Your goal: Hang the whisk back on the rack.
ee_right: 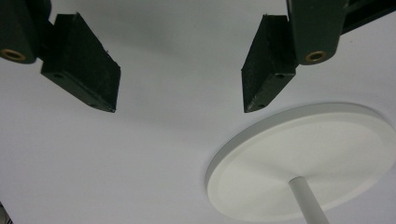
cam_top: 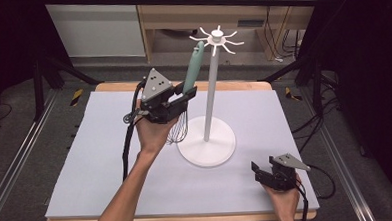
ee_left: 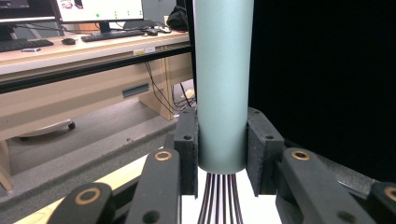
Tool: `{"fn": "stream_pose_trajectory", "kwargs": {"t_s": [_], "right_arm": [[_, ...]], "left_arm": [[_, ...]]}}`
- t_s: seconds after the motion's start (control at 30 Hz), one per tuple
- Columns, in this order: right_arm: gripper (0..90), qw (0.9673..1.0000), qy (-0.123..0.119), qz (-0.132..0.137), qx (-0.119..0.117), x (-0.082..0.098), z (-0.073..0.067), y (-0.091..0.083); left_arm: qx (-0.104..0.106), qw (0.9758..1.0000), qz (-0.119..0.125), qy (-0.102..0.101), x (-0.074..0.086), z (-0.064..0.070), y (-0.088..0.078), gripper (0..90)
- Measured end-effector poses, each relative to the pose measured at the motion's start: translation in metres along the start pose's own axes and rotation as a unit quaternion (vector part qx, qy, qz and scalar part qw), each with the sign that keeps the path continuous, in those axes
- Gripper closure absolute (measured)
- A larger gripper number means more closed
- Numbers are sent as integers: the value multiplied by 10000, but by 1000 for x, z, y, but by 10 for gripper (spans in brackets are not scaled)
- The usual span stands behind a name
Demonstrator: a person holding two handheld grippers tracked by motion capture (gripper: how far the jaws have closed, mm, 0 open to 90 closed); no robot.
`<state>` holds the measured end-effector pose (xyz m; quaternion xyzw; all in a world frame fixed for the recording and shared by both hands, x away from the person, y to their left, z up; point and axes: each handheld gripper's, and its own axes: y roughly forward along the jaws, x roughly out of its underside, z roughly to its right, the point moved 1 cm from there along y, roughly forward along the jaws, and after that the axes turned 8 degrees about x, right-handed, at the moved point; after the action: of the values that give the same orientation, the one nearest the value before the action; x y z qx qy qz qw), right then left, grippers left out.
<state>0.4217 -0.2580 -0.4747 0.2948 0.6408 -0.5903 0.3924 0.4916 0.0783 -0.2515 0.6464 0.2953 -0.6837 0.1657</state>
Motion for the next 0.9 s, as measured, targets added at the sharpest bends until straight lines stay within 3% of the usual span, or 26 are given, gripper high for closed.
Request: {"fn": "stream_pose_trajectory", "kwargs": {"t_s": [0.5,0.63,0.9], "right_arm": [[284,10000,-23,-3,18,0,0,1],[284,10000,-25,0,19,0,0,1],[284,10000,5,-22,-1,0,0,0]], "left_arm": [[1,10000,9,-23,1,-2,6,674],[6,9999,119,-50,-1,-3,5,637],[-24,9999,118,39,-5,-2,1,638]]}}
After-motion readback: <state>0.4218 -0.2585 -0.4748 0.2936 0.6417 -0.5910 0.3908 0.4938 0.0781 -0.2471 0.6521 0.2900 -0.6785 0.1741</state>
